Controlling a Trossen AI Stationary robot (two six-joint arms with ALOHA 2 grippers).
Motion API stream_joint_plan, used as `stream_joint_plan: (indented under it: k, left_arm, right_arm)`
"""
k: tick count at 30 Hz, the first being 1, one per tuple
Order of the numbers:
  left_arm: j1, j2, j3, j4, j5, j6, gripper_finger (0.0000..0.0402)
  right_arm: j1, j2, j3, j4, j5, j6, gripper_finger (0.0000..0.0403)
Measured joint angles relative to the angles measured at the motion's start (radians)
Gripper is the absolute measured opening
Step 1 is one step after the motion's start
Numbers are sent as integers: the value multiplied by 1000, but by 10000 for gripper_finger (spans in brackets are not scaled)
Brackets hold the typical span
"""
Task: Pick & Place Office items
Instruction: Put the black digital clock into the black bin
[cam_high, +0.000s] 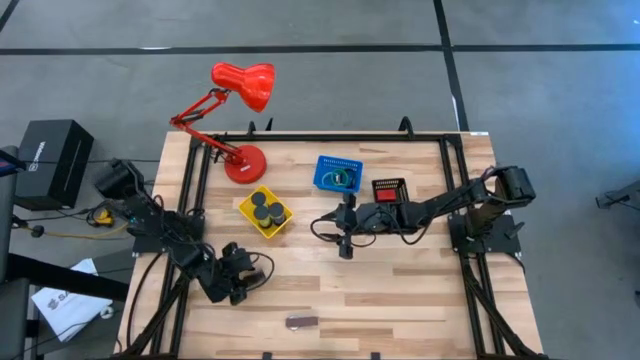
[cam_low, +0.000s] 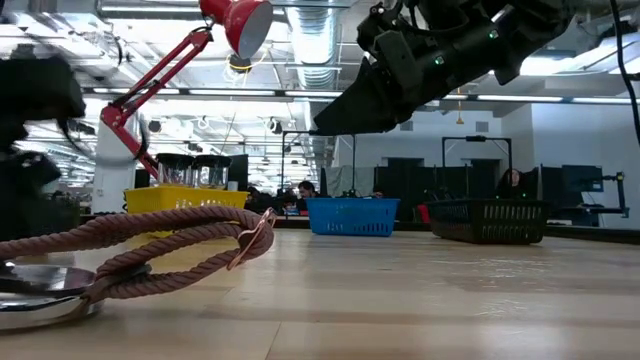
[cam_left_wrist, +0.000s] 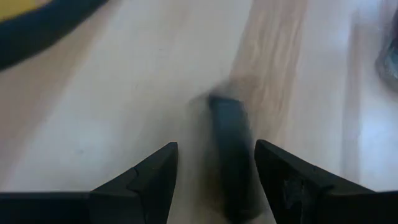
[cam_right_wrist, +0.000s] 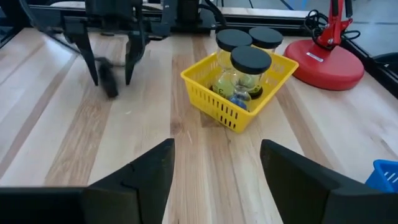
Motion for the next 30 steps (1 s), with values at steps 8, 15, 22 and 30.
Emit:
stream_joint_plan:
  k: [8, 15, 22, 30]
  left_arm:
    - [5, -4, 26, 0, 4, 104, 209]
    - [6, 10, 27, 3, 28, 105, 209]
    - [6, 10, 25, 3, 28, 105, 164]
    - [8, 11, 25, 13, 25, 104, 77]
  right_arm:
    - [0, 0, 0, -9, 0, -7, 228]
    - [0, 0, 0, -17, 0, -7, 227]
    - [0, 0, 0, -20, 0, -7, 227]
    - [0, 0, 0, -20, 0, -7, 227]
